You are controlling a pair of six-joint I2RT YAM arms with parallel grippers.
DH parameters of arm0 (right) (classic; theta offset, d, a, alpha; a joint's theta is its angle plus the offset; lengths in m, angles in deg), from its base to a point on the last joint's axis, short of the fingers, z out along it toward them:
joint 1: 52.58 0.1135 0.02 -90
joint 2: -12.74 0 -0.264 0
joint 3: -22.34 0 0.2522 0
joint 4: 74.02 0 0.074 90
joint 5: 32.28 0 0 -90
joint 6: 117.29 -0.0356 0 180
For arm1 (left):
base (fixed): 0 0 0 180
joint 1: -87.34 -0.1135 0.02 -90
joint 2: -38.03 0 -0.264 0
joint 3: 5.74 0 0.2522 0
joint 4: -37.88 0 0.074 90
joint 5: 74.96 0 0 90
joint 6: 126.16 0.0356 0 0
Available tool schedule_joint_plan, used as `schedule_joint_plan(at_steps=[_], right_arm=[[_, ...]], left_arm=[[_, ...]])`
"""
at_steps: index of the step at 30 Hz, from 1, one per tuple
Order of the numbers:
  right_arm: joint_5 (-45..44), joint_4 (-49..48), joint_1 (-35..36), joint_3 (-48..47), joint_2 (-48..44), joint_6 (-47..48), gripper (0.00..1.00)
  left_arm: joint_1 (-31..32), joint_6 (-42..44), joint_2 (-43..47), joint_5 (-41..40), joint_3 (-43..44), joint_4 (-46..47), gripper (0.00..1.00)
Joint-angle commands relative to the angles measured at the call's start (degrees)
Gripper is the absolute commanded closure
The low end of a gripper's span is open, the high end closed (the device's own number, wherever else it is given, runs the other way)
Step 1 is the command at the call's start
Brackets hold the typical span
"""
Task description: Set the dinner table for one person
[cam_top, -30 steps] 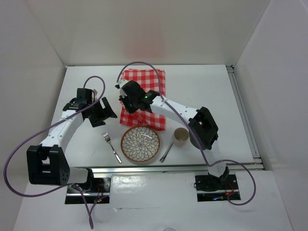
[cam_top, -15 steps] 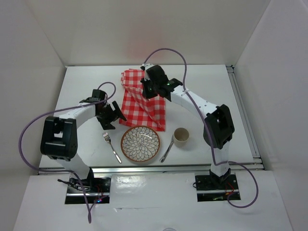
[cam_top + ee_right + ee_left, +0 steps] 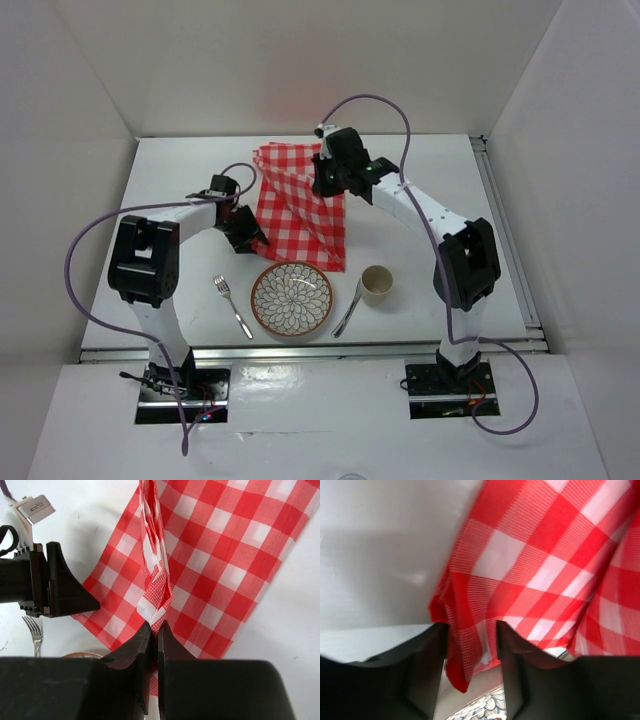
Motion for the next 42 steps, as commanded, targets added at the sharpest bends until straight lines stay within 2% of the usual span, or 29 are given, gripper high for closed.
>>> schedule_joint_plan(at_steps=[1,3,4,5,6,10,13,14,17,18,21,24,29,33,36,42], right_arm=[[1.4,-2.4,-1.4,0.7,-4.4,-0.2,1.0],[1.4,-2.4,-2.9,1.3,-5.0,-0.2,1.0],[1.4,-2.4,-2.9,1.3,-5.0,-0.2,1.0],[2.2,-2.4,-4.4,1.9,-5.0,-0.2,1.0],[2.8,-2.9,-5.0,1.9,-5.6,-0.2,1.0],[4.1,-2.9,-8.6,0.8,-5.6,-0.8,1.0],[4.6,-1.6,-13.4,-2.8,-6.2,-0.8,1.0],[5.5,-1.6,-14.9,-4.0,-6.7,-1.5,1.0],[7.1,0.0,-20.9,-8.7,-8.5,-2.9,1.0],[7.2,0.5,-23.8,-10.4,-9.2,-4.0,1.0],[10.3,0.5,-29.7,-10.4,-13.5,-7.1,1.0],[13.2,-0.7,-33.5,-7.4,-19.3,-10.2,1.0],[13.3,0.1,-34.2,-5.7,-29.9,-11.0,1.0],[12.3,2.5,-34.2,-5.7,-36.2,-11.6,1.0],[12.2,3.9,-34.2,-6.3,-39.1,-11.6,1.0],[11.2,4.4,-34.2,-6.8,-38.8,-11.0,1.0]], left_arm=[[0.0,0.4,-1.1,-0.9,2.1,-1.1,0.48],[0.0,0.9,-0.6,-0.9,2.1,-1.1,0.66],[0.0,0.9,-0.6,-0.9,2.1,-1.1,0.83],[0.0,1.4,-0.6,-0.9,2.1,-1.1,0.94],[0.0,1.5,-0.6,-0.9,3.2,-1.7,1.0],[0.0,2.9,-0.6,-2.5,10.0,-5.8,1.0],[-1.2,4.3,0.4,-3.3,19.4,-9.3,1.0],[-1.2,5.0,0.5,-4.1,25.8,-10.4,1.0],[-4.5,5.6,0.5,-4.1,36.7,-15.3,1.0],[-5.3,6.2,1.1,-4.1,43.4,-16.3,1.0],[-9.2,6.2,2.1,-1.0,52.7,-18.5,1.0],[-12.9,6.2,6.1,2.5,54.5,-18.5,1.0],[-19.3,5.7,14.1,8.4,51.8,-18.0,1.0],[-21.2,6.8,20.0,11.4,50.9,-19.3,1.0],[-22.4,8.0,23.3,12.1,50.9,-20.6,1.0],[-22.9,9.4,25.2,9.9,51.4,-21.4,1.0]])
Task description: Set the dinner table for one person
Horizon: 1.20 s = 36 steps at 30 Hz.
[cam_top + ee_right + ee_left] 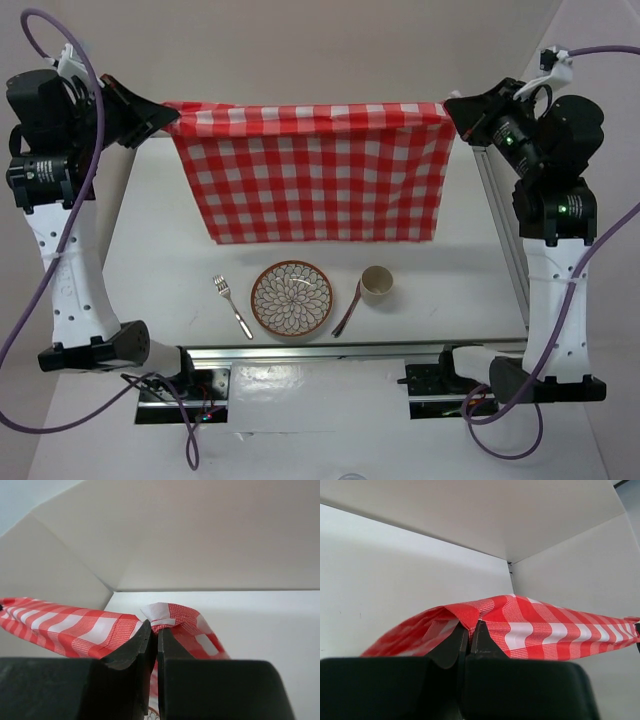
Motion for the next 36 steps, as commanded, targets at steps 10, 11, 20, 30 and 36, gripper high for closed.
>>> schedule_joint_plan(at_steps=[10,11,20,30,36], right_arm=[[-3.9,-9.1,-1.9,0.2,13.1,2.3,1.0],[-3.9,-10.0,-1.9,-0.4,14.3,2.3,1.0],[-1.4,-15.6,-2.4,-12.4,26.9,0.7,1.0],[0.7,-18.3,-2.9,-3.6,24.6,0.0,1.0],[2.6,-20.1,-2.9,25.7,12.1,-0.6,1.0]], left_arm=[[-2.2,0.6,-13.6,-2.5,2.2,8.5,1.0],[-2.2,-0.1,-15.2,-1.7,3.6,8.5,1.0],[-2.2,-4.4,-25.7,1.2,16.6,16.0,1.0],[-4.9,-4.5,-19.4,2.0,-0.9,19.5,1.0],[-4.9,0.7,-5.8,-2.1,-30.8,21.4,1.0]])
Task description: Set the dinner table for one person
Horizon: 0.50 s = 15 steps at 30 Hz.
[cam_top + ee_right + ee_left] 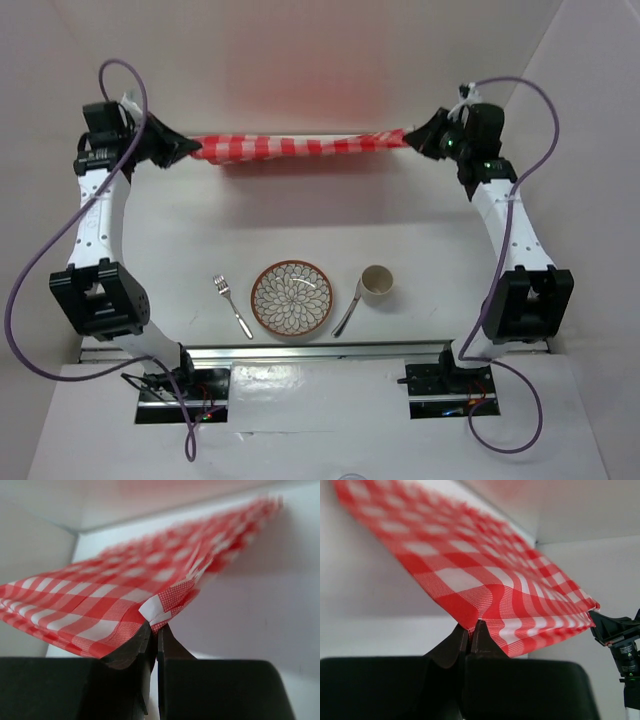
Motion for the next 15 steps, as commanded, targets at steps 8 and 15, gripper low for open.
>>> schedule_joint_plan(at_steps=[8,15], right_arm=[[0.8,-3.2,-2.1,34.8,-17.1,-2.1,1.0],[0.8,-1.8,-0.1,42.4,-19.6,-2.7,0.98]], left_arm=[[-3.3,7.3,14.6,-11.5,-37.2,5.0,1.0],[-3.3,8.6,10.8,-15.4,-40.8,1.9,0.99]])
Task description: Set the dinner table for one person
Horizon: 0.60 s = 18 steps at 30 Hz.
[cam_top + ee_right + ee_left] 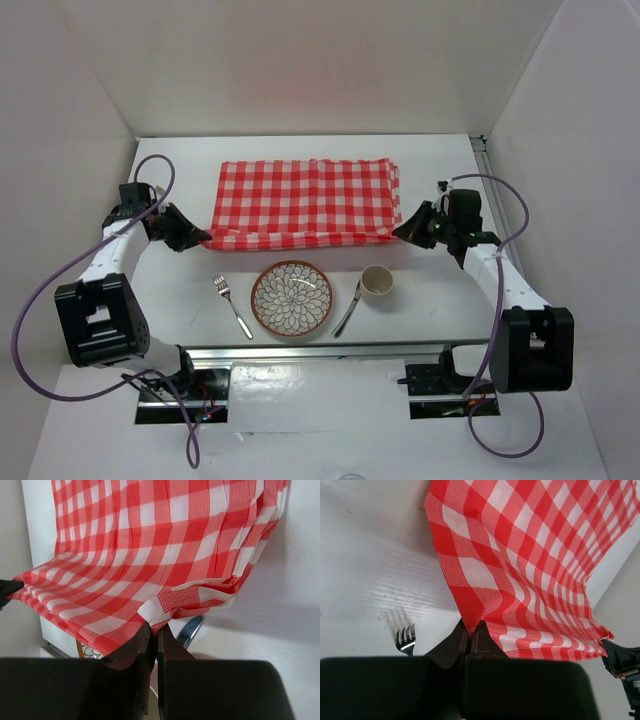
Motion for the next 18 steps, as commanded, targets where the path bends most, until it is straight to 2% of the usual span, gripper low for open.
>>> schedule_joint_plan(at_steps=[1,6,12,16,18], right_arm=[[-3.0,-1.9,0.0,1.4,-3.2,0.4,0.98],[-4.1,-1.9,0.0,0.6,-3.8,0.4,1.0],[-4.7,-4.9,0.0,-1.5,0.8,-0.7,1.0],[-5.4,-7.5,0.0,-10.3,9.2,-0.7,1.0],[-5.4,-8.2,0.0,-18.3,12.9,-0.7,1.0]], left_arm=[[-1.8,3.1,-0.8,-7.2,-0.5,2.1,0.99],[-1.8,3.6,2.6,-7.2,-1.2,2.9,1.0],[-1.8,3.1,0.6,-7.1,-0.7,2.5,1.0],[-1.8,1.1,-6.0,-4.5,7.5,3.2,1.0],[-1.8,0.6,-8.9,-3.6,15.2,2.1,1.0]])
